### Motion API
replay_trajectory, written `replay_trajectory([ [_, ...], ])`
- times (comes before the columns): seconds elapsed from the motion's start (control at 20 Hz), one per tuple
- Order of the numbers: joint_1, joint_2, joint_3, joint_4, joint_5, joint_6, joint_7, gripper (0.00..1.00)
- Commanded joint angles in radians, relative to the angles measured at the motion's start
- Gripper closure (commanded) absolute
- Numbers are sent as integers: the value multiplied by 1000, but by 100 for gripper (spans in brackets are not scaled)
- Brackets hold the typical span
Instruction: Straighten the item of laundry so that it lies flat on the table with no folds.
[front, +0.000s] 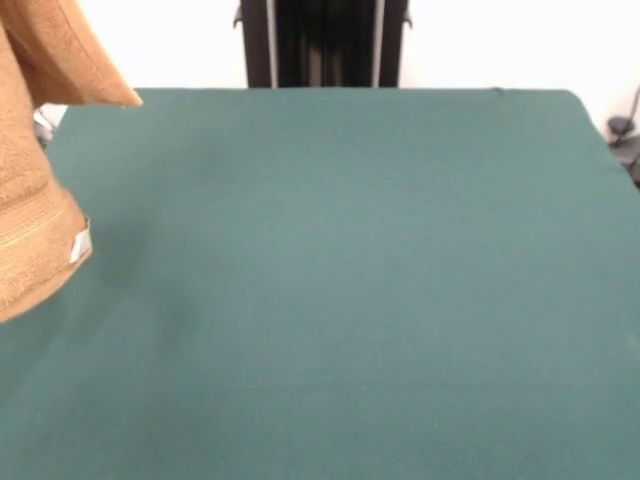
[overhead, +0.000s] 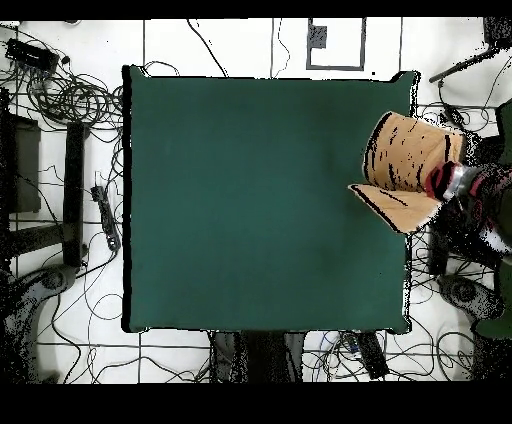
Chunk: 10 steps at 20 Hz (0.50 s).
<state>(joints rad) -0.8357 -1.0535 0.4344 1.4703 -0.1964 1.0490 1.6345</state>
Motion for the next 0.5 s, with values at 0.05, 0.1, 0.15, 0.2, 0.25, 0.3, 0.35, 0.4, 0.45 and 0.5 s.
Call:
replay_trajectory([
  [0.05,71,32,26,175,-22,9,-54,100],
  [0.1,74,27,21,184,-21,2,-44,100],
  [0.15,77,21,18,190,-20,-6,-35,100],
  [0.2,80,11,15,202,-15,-12,-26,100],
  [0.25,84,3,12,216,-6,-21,-11,100],
  [0.3,87,-4,9,233,7,-31,6,100],
  [0.35,90,-13,6,254,20,-52,27,100],
  [0.4,93,-22,3,275,29,-74,41,100],
  [0.45,98,-27,0,291,34,-88,55,100],
  [0.5,102,-33,-4,308,39,-102,68,100],
])
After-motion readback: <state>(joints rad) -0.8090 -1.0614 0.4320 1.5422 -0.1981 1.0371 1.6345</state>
